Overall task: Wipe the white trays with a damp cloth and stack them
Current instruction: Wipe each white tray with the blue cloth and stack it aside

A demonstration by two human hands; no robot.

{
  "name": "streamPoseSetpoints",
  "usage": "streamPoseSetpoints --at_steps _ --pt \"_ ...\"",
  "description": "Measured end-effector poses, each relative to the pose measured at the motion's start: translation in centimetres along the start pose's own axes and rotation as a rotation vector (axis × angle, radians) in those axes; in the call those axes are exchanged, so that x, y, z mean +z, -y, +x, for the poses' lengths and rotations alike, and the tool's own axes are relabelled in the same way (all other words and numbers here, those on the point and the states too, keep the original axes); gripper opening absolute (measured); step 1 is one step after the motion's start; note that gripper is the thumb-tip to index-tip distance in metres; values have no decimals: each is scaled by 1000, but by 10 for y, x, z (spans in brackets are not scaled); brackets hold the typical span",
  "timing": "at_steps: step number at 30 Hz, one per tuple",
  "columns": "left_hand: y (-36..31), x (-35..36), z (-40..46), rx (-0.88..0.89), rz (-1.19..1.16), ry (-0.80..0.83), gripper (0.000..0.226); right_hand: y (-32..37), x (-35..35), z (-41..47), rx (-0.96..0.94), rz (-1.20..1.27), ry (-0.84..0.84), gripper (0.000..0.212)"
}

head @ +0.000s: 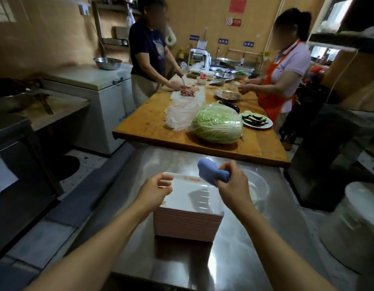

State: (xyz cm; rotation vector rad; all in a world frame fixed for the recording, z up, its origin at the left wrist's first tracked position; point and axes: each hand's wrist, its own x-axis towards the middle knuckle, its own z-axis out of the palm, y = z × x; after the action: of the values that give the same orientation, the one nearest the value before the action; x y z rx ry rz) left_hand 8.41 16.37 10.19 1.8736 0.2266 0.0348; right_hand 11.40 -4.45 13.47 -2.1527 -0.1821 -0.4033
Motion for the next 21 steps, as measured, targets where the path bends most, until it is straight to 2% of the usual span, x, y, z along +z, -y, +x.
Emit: streamPoseSetpoints --at_steps 2,3,5,6,7,11,13,15,17,19,21 --pt "8 -6 15 20 44 30 24 -6 11 -2 -113 -237 -53 17" --pt "11 -8 21 30 66 44 24 -11 18 -6 -129 -366 12 16" --pt "17 -11 32 53 108 66 24 -22 32 -17 -80 -538 282 17" --pt "19 -12 37 65 130 69 25 -27 39 -23 -37 -554 396 21" --pt "22 -13 41 77 159 65 26 -29 45 -28 3 -543 434 24" --pt "34 -18 54 102 284 21 35 -28 53 -29 23 -509 187 29" --pt "40 -17 59 78 346 21 42 -29 57 -25 -15 -527 218 33" --pt "46 -15 63 4 426 35 44 -32 64 -23 -33 -542 325 24" --pt "49 -12 63 -63 444 91 41 -39 70 -26 24 -685 364 22" --pt "53 -10 62 -72 411 121 41 -48 72 -27 95 -869 331 35" --pt "54 -11 61 -65 391 110 43 -54 71 -22 107 -953 304 47"
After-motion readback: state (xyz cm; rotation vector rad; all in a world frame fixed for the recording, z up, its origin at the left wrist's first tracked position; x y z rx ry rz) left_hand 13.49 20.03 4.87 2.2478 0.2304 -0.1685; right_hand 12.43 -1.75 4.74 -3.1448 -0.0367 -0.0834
